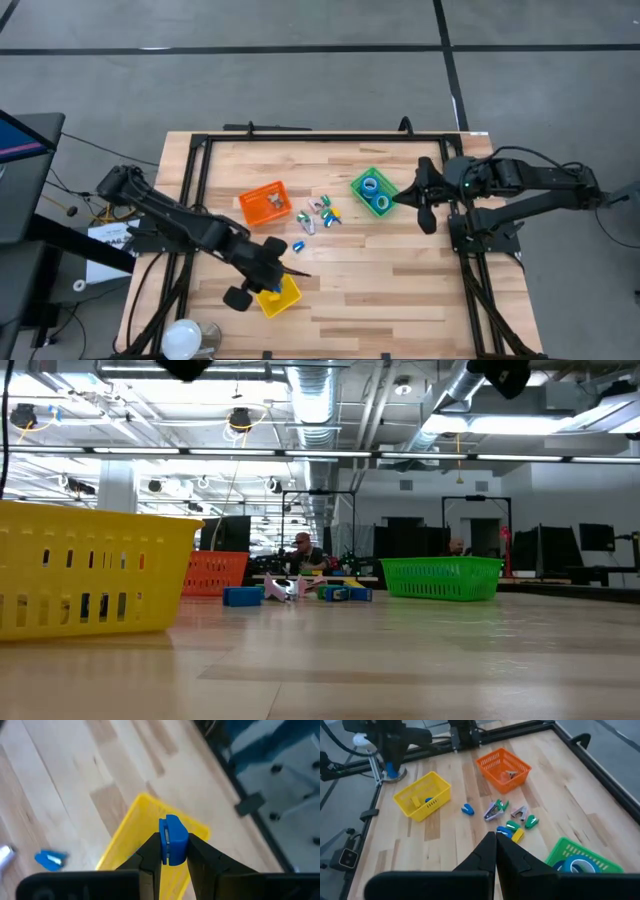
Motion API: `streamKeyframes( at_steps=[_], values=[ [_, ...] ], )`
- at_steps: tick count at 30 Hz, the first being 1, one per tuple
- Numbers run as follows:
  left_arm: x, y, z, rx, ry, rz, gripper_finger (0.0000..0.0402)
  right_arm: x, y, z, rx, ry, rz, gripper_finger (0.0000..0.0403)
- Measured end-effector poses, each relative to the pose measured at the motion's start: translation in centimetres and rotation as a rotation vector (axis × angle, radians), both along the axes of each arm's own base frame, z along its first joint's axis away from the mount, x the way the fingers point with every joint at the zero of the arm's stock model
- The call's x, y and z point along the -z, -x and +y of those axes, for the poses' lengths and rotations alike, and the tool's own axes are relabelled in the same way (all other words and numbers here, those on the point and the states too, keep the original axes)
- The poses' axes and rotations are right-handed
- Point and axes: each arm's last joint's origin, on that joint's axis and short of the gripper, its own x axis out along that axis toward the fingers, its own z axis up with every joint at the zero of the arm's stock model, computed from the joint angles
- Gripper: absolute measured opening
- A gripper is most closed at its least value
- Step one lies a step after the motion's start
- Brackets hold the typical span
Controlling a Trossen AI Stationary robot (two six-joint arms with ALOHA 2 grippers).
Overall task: Pick and place Stapler, Stapler remover, tape
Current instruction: Put the blue stapler into the yellow basket
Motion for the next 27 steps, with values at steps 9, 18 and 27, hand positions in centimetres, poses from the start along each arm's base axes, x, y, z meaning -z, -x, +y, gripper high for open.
streamKeyframes(
  at_steps=[9, 18, 27],
  values=[
    [3.8, -1.0, -0.5, 0.015, -0.104, 0.189, 0.0063, 0.8, -1.2, 0.4, -0.022, 0.002, 0.051, 0.0],
    [6.7, -2.0, -0.9, 0.022, -0.162, 0.28, 0.0066, 1.0, -1.6, 0.5, -0.027, 0.002, 0.07, 0.0],
    [6.8, -2.1, -0.8, -0.02, -0.148, 0.294, 0.009, 1.1, -1.5, 0.5, -0.028, 0.003, 0.081, 0.0]
  ],
)
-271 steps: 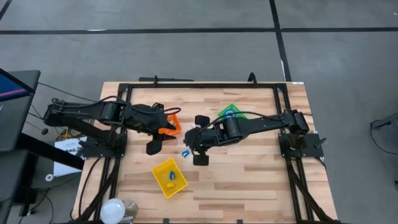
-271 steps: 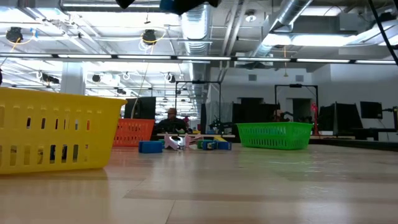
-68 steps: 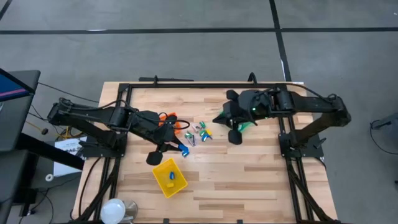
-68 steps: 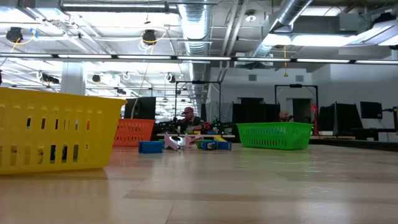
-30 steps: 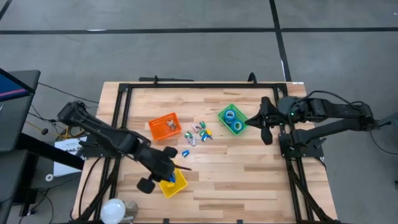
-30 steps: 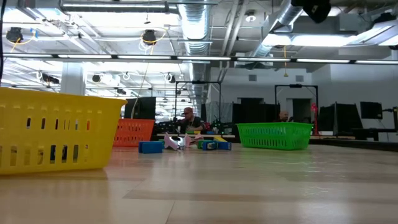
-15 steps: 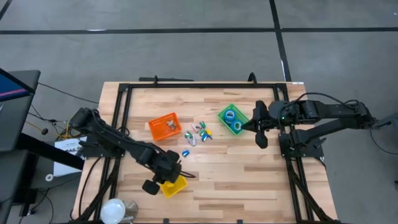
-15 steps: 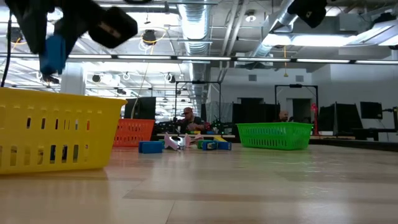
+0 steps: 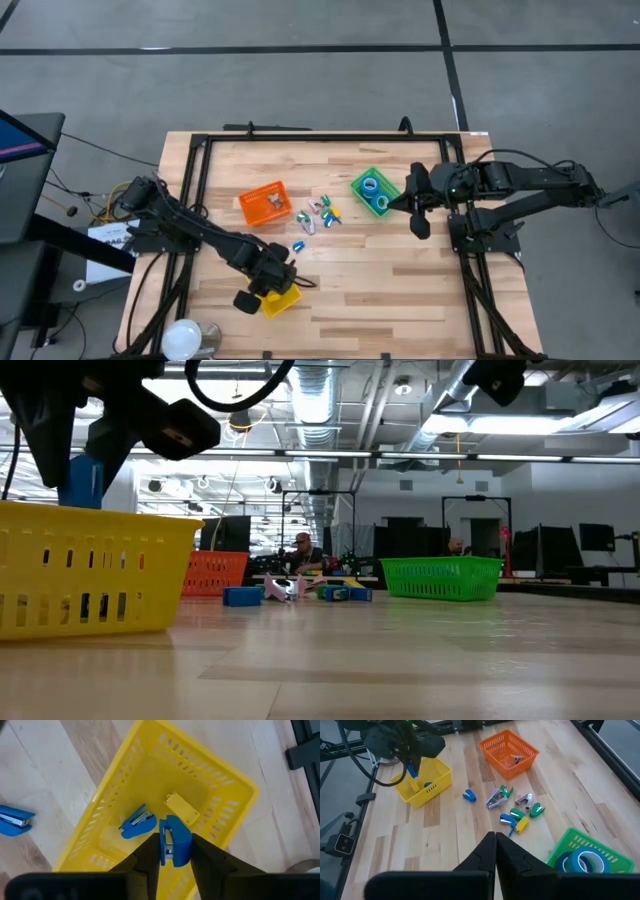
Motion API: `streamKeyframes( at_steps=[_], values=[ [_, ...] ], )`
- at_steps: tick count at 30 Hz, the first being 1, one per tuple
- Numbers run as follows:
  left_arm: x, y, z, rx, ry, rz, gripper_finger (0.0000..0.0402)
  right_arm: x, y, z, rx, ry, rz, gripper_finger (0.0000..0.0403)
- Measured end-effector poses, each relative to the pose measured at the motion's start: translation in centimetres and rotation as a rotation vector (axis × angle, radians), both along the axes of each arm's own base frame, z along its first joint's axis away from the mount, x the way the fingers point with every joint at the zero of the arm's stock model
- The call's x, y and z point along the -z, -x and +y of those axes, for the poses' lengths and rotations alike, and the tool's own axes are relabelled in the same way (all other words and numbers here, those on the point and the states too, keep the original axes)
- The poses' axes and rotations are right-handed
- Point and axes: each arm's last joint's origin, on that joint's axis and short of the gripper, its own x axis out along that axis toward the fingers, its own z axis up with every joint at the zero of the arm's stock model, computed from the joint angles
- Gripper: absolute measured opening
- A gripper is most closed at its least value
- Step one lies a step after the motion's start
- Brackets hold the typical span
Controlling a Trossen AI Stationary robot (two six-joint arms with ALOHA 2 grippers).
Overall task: Pick and place Stapler, Stapler remover, tape
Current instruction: Put the blue stapler into the yellow basket
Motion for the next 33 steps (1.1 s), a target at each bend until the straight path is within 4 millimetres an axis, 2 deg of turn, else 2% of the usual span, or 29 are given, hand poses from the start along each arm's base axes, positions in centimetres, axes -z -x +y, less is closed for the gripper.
streamKeyframes(
  at_steps=[9, 13, 15, 22, 25, 29, 33],
  values=[
    [-0.2, 0.0, 0.3, -0.024, 0.004, -0.003, 0.0177, 0.1, 0.1, 0.0, 0.0, 0.001, 0.01, 0.0],
    [-1.1, 0.1, 0.8, -0.031, 0.014, -0.031, 0.0213, 0.1, 0.1, 0.0, 0.002, 0.001, 0.01, 0.0],
    [-2.2, 0.3, 1.5, -0.046, 0.029, -0.064, 0.0223, 0.1, 0.1, -0.1, 0.003, 0.001, 0.009, 0.0],
    [-7.1, 1.5, 5.6, -0.19, -0.005, -0.29, 0.022, 0.2, -0.1, 0.0, 0.003, 0.002, 0.018, 0.0],
    [-8.5, 1.7, 7.7, -0.276, -0.019, -0.371, 0.0215, 0.3, -0.4, 0.0, 0.003, 0.002, 0.019, 0.0],
    [-9.2, 0.9, 10.1, -0.422, 0.007, -0.44, 0.0215, 0.6, -0.9, 0.0, 0.003, 0.004, 0.037, 0.0],
    [-8.3, -0.7, 11.5, -0.482, 0.004, -0.456, 0.0213, 1.1, -1.5, 0.1, 0.003, 0.006, 0.067, 0.0]
  ],
)
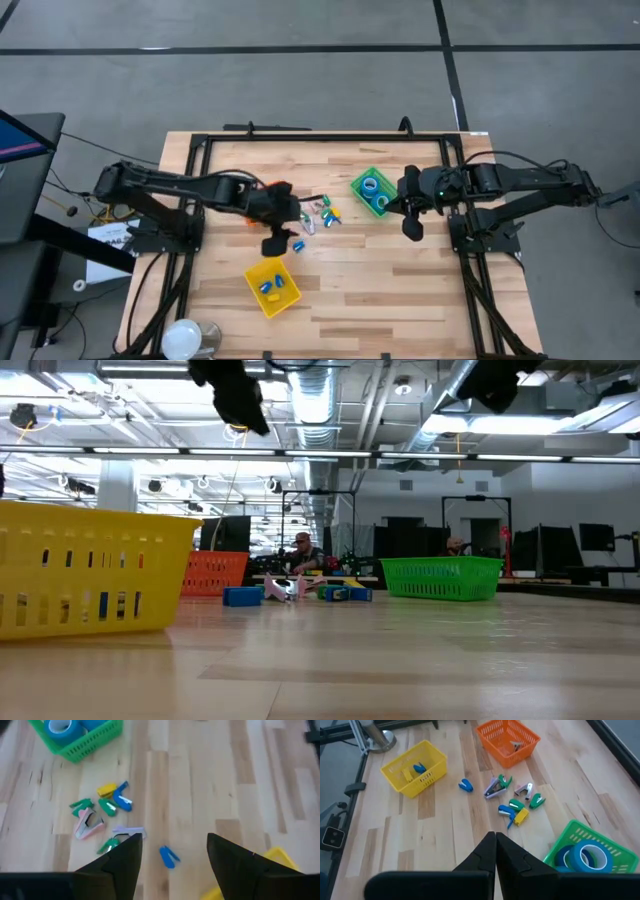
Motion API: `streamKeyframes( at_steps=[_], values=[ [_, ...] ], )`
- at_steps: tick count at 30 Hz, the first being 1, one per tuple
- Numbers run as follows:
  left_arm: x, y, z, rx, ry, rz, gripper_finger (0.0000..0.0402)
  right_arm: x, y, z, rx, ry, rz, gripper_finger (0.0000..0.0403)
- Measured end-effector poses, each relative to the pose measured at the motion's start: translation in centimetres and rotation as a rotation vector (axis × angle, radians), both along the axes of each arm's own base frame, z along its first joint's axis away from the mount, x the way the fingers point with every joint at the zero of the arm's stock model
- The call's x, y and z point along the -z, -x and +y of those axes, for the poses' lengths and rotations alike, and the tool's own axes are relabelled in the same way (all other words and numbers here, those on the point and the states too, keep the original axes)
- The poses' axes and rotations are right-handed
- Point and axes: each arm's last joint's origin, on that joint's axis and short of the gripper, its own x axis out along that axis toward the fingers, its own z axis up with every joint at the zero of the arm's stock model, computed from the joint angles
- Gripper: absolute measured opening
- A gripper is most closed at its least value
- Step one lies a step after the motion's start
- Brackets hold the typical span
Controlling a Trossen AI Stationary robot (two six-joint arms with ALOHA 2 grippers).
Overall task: Pick and place Stapler, Stapler remover, tape
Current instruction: Put the blue stapler into the yellow basket
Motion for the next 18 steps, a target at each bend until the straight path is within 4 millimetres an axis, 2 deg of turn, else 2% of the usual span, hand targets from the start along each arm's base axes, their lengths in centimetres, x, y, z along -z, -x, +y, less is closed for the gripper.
streamKeyframes(
  at_steps=[4, 10, 15, 18],
  values=[
    [1.7, -1.8, 0.7, -0.083, 0.039, 0.02, 0.0209, 0.3, -0.2, 0.0, -0.006, 0.009, 0.018, 0.0],
    [6.1, -4.0, 0.6, -0.157, 0.069, 0.159, 0.0201, 0.4, -0.4, 0.0, -0.022, 0.029, 0.028, 0.0],
    [9.2, -5.1, 0.5, -0.267, 0.117, 0.253, 0.0194, 0.5, -0.4, 0.0, -0.024, 0.031, 0.032, 0.0],
    [10.2, -5.4, 0.6, -0.3, 0.126, 0.282, 0.0192, 0.5, -0.4, 0.0, -0.024, 0.031, 0.032, 0.0]
  ],
)
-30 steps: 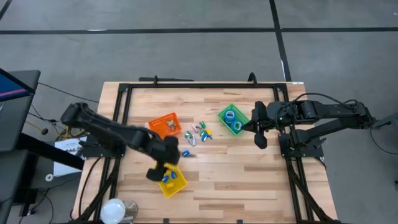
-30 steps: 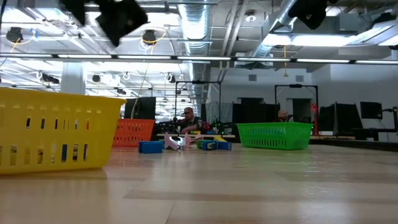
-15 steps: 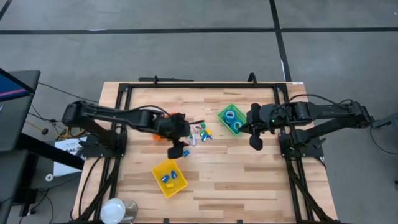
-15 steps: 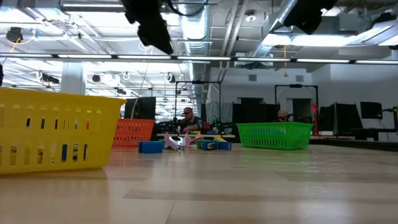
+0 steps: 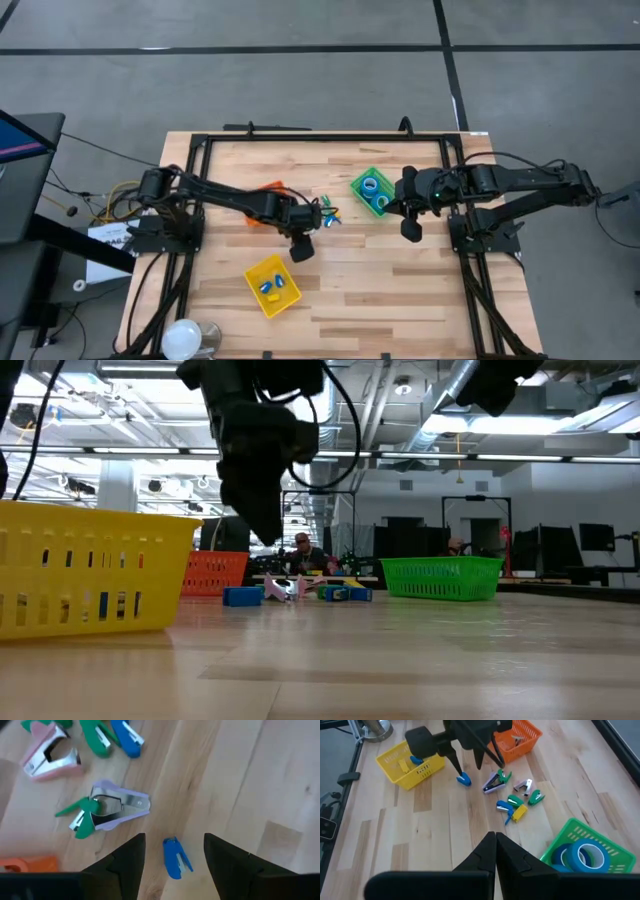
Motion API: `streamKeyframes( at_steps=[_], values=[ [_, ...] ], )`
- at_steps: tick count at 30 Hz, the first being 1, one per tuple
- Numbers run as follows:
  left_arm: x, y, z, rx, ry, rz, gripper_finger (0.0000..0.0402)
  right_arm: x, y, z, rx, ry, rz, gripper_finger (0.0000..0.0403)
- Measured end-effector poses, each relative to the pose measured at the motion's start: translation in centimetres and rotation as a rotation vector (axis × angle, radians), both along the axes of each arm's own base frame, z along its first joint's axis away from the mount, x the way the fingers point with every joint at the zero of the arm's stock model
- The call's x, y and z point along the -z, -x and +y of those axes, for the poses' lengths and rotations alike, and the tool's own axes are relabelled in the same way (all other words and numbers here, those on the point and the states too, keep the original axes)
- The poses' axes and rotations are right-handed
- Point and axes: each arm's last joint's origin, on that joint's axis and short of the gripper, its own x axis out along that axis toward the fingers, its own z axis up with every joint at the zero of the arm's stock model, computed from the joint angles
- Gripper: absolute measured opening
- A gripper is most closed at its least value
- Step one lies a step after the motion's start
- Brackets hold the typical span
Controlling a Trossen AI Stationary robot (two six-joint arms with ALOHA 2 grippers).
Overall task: Pick and place Stapler, Stapler remover, tape
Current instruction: Put the blue stapler into the yellow basket
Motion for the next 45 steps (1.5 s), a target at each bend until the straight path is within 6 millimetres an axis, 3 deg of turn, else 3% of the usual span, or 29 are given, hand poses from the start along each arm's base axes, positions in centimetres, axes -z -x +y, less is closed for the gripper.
streamKeyframes(
  at_steps=[12, 23, 36, 45],
  values=[
    [-0.2, -0.1, -0.2, -0.062, 0.103, 0.013, 0.0242, 0.0, 0.0, 0.0, 0.0, 0.0, 0.001, 0.0],
    [-0.9, 0.1, 0.4, -0.157, 0.126, 0.077, 0.023, 0.0, 0.0, 0.0, 0.002, -0.002, 0.001, 0.0],
    [4.0, -1.0, 0.3, -0.192, 0.104, 0.222, 0.0232, 0.0, 0.0, 0.0, 0.006, -0.006, 0.0, 0.0],
    [4.9, -1.2, 0.1, -0.207, 0.104, 0.236, 0.0232, 0.0, 0.0, 0.0, 0.007, -0.008, 0.001, 0.0]
  ],
)
